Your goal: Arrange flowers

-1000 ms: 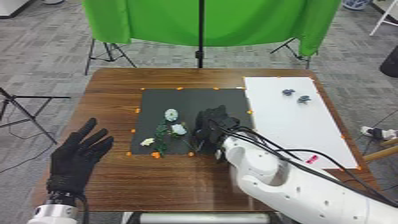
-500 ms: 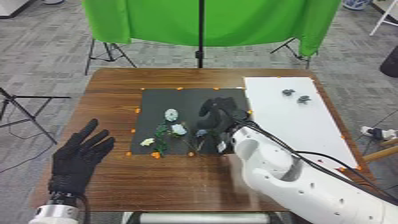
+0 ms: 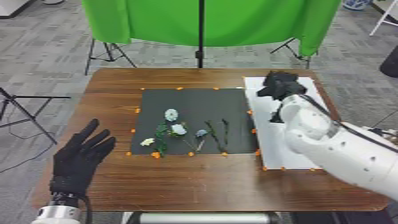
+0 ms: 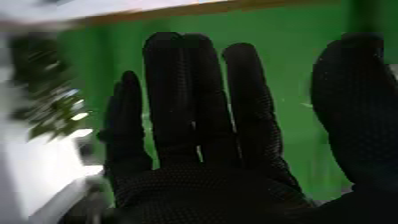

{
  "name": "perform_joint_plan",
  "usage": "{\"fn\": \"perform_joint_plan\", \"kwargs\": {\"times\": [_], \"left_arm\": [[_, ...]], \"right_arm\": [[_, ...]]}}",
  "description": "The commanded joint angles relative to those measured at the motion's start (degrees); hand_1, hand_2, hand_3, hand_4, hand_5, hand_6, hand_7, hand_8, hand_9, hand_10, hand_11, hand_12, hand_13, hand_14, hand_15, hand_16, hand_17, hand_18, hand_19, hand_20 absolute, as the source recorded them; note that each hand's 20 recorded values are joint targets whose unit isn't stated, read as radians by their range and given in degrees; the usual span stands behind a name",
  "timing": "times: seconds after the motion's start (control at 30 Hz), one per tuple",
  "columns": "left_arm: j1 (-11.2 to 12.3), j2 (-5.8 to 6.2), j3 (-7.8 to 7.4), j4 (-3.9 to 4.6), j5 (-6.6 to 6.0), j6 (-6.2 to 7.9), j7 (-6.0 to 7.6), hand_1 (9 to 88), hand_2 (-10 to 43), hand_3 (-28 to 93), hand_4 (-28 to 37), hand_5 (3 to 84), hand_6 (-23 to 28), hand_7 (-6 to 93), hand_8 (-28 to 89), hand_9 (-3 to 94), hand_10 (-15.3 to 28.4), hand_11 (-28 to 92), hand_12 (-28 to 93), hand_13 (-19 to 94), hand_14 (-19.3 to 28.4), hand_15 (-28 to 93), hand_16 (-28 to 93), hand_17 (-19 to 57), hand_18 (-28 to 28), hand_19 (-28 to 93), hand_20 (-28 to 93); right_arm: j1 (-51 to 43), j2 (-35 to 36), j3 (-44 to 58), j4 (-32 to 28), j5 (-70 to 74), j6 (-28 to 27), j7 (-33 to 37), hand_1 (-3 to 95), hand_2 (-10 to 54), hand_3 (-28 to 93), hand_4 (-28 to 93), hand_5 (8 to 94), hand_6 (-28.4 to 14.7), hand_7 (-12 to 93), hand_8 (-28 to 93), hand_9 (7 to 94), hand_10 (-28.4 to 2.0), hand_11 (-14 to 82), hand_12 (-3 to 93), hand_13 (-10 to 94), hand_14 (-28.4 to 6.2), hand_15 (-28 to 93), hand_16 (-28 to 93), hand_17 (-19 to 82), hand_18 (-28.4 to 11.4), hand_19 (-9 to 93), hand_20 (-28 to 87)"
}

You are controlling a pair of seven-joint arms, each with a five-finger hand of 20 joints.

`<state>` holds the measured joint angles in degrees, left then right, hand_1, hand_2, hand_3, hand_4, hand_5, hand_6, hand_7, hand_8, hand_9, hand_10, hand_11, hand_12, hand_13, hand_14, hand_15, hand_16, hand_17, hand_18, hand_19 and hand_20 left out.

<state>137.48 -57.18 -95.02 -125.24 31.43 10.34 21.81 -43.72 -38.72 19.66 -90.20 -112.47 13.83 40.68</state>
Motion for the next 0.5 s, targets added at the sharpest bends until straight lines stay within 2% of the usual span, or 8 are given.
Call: {"fn": "perform_joint_plan", "kwargs": {"times": [0.03, 0.17, 0.27, 0.3, 0.5], "left_arm": [[-0.08, -0.97, 0.28, 0.37, 0.66, -0.37, -0.54, 20.9, 8.3, 77, -28.3, 35.8, 7.2, 10.9, -10, 33.8, 18.9, 20, 10, 23, 28.0, 48, -8, -8.8, 28.4, 54, 17], [0.20, -0.81, 0.24, 0.27, 0.46, -0.07, -0.24, 21.0, 8.3, 77, -28.3, 35.8, 7.3, 10.9, -10, 33.9, 18.9, 21, 10, 23, 28.0, 48, -8, -8.8, 28.4, 54, 17], [0.06, -1.36, 0.13, 0.30, 0.82, -0.46, -0.81, 20.9, 8.3, 77, -28.3, 35.8, 7.3, 10.8, -10, 33.8, 18.9, 21, 10, 23, 28.0, 48, -8, -8.8, 28.4, 54, 17], [0.16, -1.28, 0.25, 0.29, 0.78, -0.49, -0.59, 20.9, 8.3, 77, -28.3, 35.8, 7.3, 10.8, -10, 33.9, 18.9, 21, 10, 23, 28.0, 48, -8, -8.8, 28.4, 55, 17], [-0.74, -1.46, 0.37, 0.28, 1.35, -1.00, -1.53, 20.9, 8.3, 77, -28.3, 35.9, 7.4, 10.8, -10, 33.8, 18.9, 20, 10, 23, 28.0, 48, -8, -8.8, 28.4, 55, 17]], "right_arm": [[1.07, 3.16, 1.06, 4.19, -0.16, -0.26, 3.00, 31.5, -9.5, 80, -28, 58.7, 2.7, 16, -14, 59.5, -13.5, 22.5, 14.2, 51, -12.8, 64, 11, 15, -26.0, 71, 46], [-0.39, 2.12, 3.18, 5.83, 0.14, -4.89, 3.39, 31.4, -9.5, 80, -28, 58.3, 2.9, 16, -14, 58.3, -13.7, 21.8, 14.1, 50, -12.8, 63, 10, 15, -26.3, 70, 46], [-1.06, 0.60, 4.45, 7.41, -0.24, -9.24, 4.39, 31.2, -9.5, 80, -28, 56.9, 3.2, 16, -14, 57.1, -14.1, 20.8, 13.9, 49, -13.0, 63, 10, 15, -26.7, 69, 45], [-1.29, -0.02, 4.91, 8.00, -0.45, -10.41, 5.01, 31.0, -9.5, 80, -28, 56.3, 3.2, 16, -14, 56.6, -14.2, 20.4, 13.9, 49, -13.0, 63, 10, 14, -26.8, 69, 44], [-1.68, -2.00, 5.66, 10.76, -0.64, -12.02, 7.91, 30.8, -9.5, 81, -28, 54.2, 3.7, 16, -14, 54.3, -14.7, 19.0, 13.8, 46, -13.7, 60, 9, 14, -27.0, 68, 43]]}}
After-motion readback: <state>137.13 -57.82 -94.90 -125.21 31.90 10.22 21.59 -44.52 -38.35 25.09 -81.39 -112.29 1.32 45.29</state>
